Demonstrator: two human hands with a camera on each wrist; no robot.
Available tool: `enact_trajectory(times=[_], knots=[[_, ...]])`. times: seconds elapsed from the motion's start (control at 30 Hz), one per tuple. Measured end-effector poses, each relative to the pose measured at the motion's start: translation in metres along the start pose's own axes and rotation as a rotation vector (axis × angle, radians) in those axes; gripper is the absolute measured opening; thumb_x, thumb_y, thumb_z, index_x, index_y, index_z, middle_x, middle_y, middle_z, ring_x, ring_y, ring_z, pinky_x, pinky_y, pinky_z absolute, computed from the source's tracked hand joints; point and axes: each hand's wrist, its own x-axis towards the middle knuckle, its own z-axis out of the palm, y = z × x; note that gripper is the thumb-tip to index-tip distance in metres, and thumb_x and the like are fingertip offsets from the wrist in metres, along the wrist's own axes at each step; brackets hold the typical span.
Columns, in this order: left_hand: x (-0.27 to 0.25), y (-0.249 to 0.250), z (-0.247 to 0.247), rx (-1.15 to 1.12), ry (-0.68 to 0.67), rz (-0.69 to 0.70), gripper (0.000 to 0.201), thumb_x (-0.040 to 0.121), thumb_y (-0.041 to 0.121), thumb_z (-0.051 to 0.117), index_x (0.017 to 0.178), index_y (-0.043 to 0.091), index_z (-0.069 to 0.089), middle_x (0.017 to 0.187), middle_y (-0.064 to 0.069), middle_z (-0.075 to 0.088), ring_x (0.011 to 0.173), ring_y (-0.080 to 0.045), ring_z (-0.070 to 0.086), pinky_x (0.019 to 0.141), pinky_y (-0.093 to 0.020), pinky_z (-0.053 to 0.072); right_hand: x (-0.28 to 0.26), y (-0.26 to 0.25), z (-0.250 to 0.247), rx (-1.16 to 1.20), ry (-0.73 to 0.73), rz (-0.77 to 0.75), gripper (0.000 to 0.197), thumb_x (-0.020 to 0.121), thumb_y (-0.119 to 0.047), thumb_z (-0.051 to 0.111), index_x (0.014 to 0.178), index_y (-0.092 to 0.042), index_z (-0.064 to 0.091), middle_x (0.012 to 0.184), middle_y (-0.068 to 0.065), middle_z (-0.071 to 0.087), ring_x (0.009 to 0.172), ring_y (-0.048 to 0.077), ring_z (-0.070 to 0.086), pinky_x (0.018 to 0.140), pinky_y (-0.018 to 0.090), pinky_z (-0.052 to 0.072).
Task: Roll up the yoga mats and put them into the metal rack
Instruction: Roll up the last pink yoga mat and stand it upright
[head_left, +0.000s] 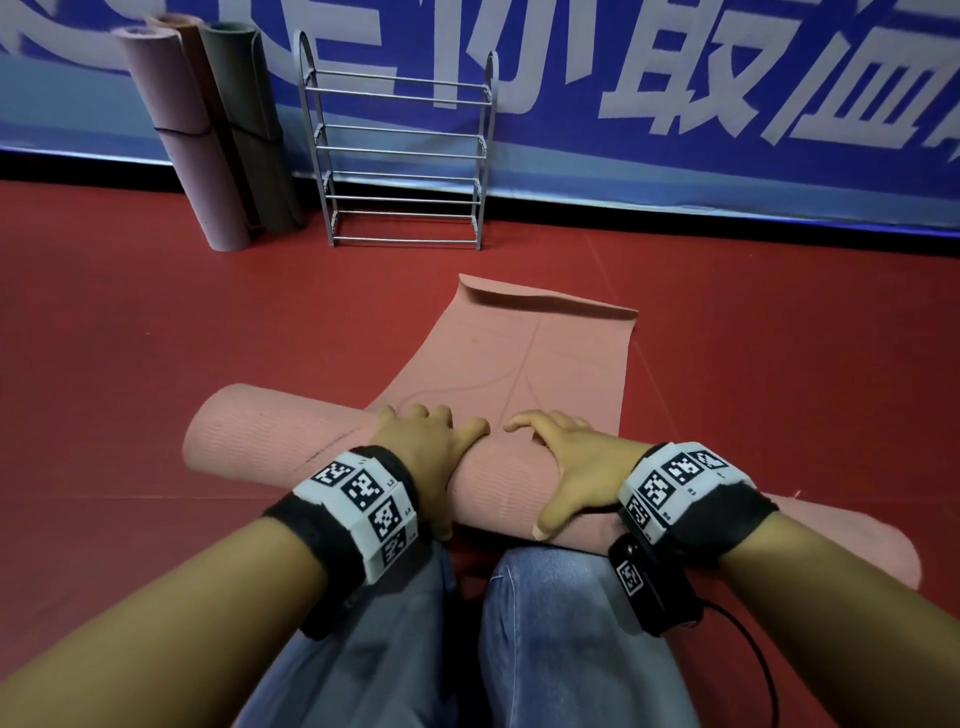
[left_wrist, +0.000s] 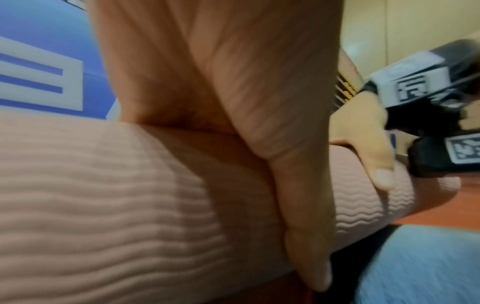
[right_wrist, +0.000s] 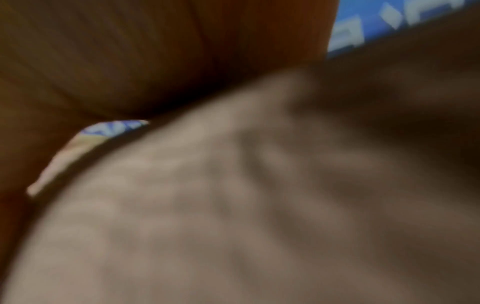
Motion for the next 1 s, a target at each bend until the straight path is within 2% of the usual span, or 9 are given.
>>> enact_trajectory(times=[0.13, 0.23, 0.3, 0.4, 0.5, 0.63, 0.73, 0.87, 1.0], knots=[[0.010, -0.008, -0.003, -0.130, -0.012, -0.002, 0.086, 0.055, 0.048, 0.083, 0.126, 0.034, 0.037, 0.113, 0.001, 0.056, 0.104, -0.023, 0.056, 0.078, -0.040, 0.042, -0.002, -0.015, 0.000, -0.247, 0.086, -0.048, 0.108, 0.056, -0.047, 0.087, 0.143, -0.035, 0.023, 0.122, 0.001, 0.042, 0.115, 0.022, 0.043, 0.098, 0.042, 0.043], [0.020, -0.014, -0.011, -0.237, -0.134, -0.026, 0.088, 0.049, 0.046, 0.089, 0.122, 0.031, 0.042, 0.104, 0.004, 0.061, 0.095, -0.020, 0.060, 0.082, -0.040, 0.054, 0.000, -0.027, 0.008, -0.354, 0.076, -0.011, 0.124, 0.052, -0.054, 0.089, 0.147, -0.030, 0.014, 0.122, 0.005, 0.044, 0.109, 0.025, 0.051, 0.090, 0.040, 0.048], [0.024, -0.015, -0.013, -0.257, -0.202, -0.029, 0.089, 0.048, 0.046, 0.091, 0.122, 0.028, 0.044, 0.104, 0.003, 0.061, 0.096, -0.020, 0.061, 0.086, -0.042, 0.055, 0.004, -0.028, 0.016, -0.368, 0.091, 0.013, 0.126, 0.050, -0.052, 0.090, 0.147, -0.030, 0.013, 0.120, 0.007, 0.046, 0.107, 0.027, 0.053, 0.090, 0.042, 0.048], [0.019, -0.012, -0.004, -0.177, -0.102, -0.021, 0.088, 0.053, 0.052, 0.086, 0.125, 0.030, 0.041, 0.112, 0.002, 0.059, 0.104, -0.022, 0.058, 0.090, -0.042, 0.046, 0.008, -0.024, 0.021, -0.349, 0.135, 0.000, 0.115, 0.053, -0.044, 0.088, 0.143, -0.032, 0.019, 0.114, 0.005, 0.050, 0.101, 0.026, 0.055, 0.089, 0.041, 0.049], [0.011, -0.007, 0.010, -0.068, 0.032, 0.002, 0.101, 0.056, 0.054, 0.084, 0.138, 0.032, 0.029, 0.129, -0.003, 0.049, 0.119, -0.027, 0.049, 0.103, -0.053, 0.031, 0.010, -0.020, 0.019, -0.291, 0.149, -0.022, 0.105, 0.054, -0.040, 0.084, 0.140, -0.036, 0.024, 0.110, -0.001, 0.054, 0.097, 0.022, 0.058, 0.084, 0.037, 0.050], [0.010, -0.012, 0.012, -0.021, 0.043, 0.044, 0.118, 0.055, 0.049, 0.087, 0.147, 0.032, 0.016, 0.140, -0.005, 0.040, 0.129, -0.030, 0.041, 0.109, -0.061, 0.023, 0.016, -0.015, 0.009, -0.224, 0.114, -0.053, 0.097, 0.054, -0.039, 0.084, 0.137, -0.037, 0.034, 0.111, -0.006, 0.062, 0.099, 0.018, 0.059, 0.085, 0.034, 0.050], [0.014, -0.013, 0.011, -0.035, 0.040, 0.032, 0.113, 0.053, 0.052, 0.088, 0.142, 0.034, 0.021, 0.132, -0.007, 0.049, 0.120, -0.030, 0.048, 0.102, -0.056, 0.031, 0.021, -0.013, 0.009, -0.193, 0.096, -0.050, 0.101, 0.054, -0.040, 0.086, 0.139, -0.036, 0.033, 0.115, -0.006, 0.061, 0.101, 0.018, 0.058, 0.087, 0.033, 0.050], [0.024, -0.009, 0.008, -0.066, 0.006, -0.012, 0.100, 0.056, 0.049, 0.086, 0.137, 0.035, 0.029, 0.122, -0.005, 0.054, 0.113, -0.029, 0.053, 0.094, -0.048, 0.037, 0.028, -0.010, 0.013, -0.164, 0.071, -0.014, 0.113, 0.053, -0.041, 0.088, 0.146, -0.033, 0.025, 0.134, -0.001, 0.050, 0.116, 0.020, 0.051, 0.099, 0.038, 0.044], [0.030, -0.013, 0.005, -0.119, -0.002, -0.013, 0.082, 0.058, 0.046, 0.081, 0.126, 0.035, 0.037, 0.104, 0.002, 0.060, 0.099, -0.024, 0.060, 0.076, -0.036, 0.042, 0.023, -0.012, 0.016, -0.297, 0.192, -0.002, 0.112, 0.054, -0.056, 0.084, 0.144, -0.034, 0.022, 0.135, -0.001, 0.043, 0.121, 0.021, 0.042, 0.100, 0.044, 0.037]])
